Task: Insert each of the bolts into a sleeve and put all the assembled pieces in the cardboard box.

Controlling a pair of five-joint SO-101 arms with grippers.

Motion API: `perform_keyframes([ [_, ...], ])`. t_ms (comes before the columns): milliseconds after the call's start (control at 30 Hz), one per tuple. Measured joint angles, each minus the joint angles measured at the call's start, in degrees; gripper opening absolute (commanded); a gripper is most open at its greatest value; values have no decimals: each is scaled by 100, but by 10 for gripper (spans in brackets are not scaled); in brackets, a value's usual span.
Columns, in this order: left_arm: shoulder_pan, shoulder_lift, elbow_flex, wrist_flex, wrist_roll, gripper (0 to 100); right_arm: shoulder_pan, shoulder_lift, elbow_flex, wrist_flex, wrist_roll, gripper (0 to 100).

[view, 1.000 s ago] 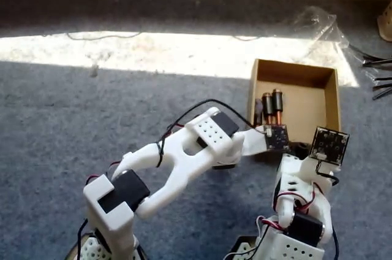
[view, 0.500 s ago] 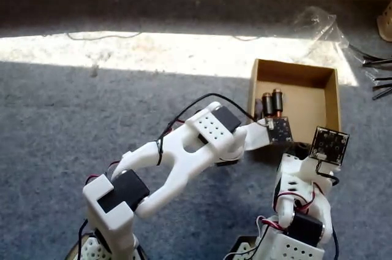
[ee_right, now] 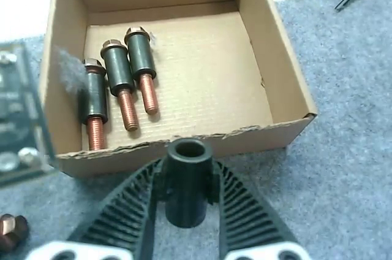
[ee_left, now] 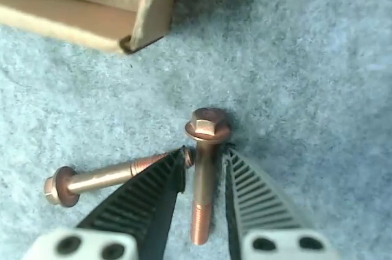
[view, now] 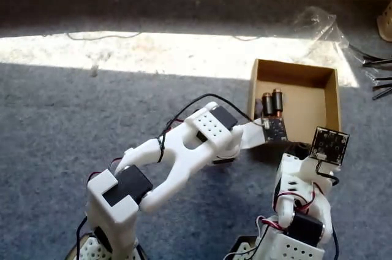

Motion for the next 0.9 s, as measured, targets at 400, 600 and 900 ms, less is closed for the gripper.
perform_keyframes([
  [400,-9,26,88,-229,0,99,0,0,0,0,0,5],
  [600,88,18,563,-800,-35,100,0,0,0,0,0,5],
  [900,105,18,668,-993,-26,97,0,0,0,0,0,5],
])
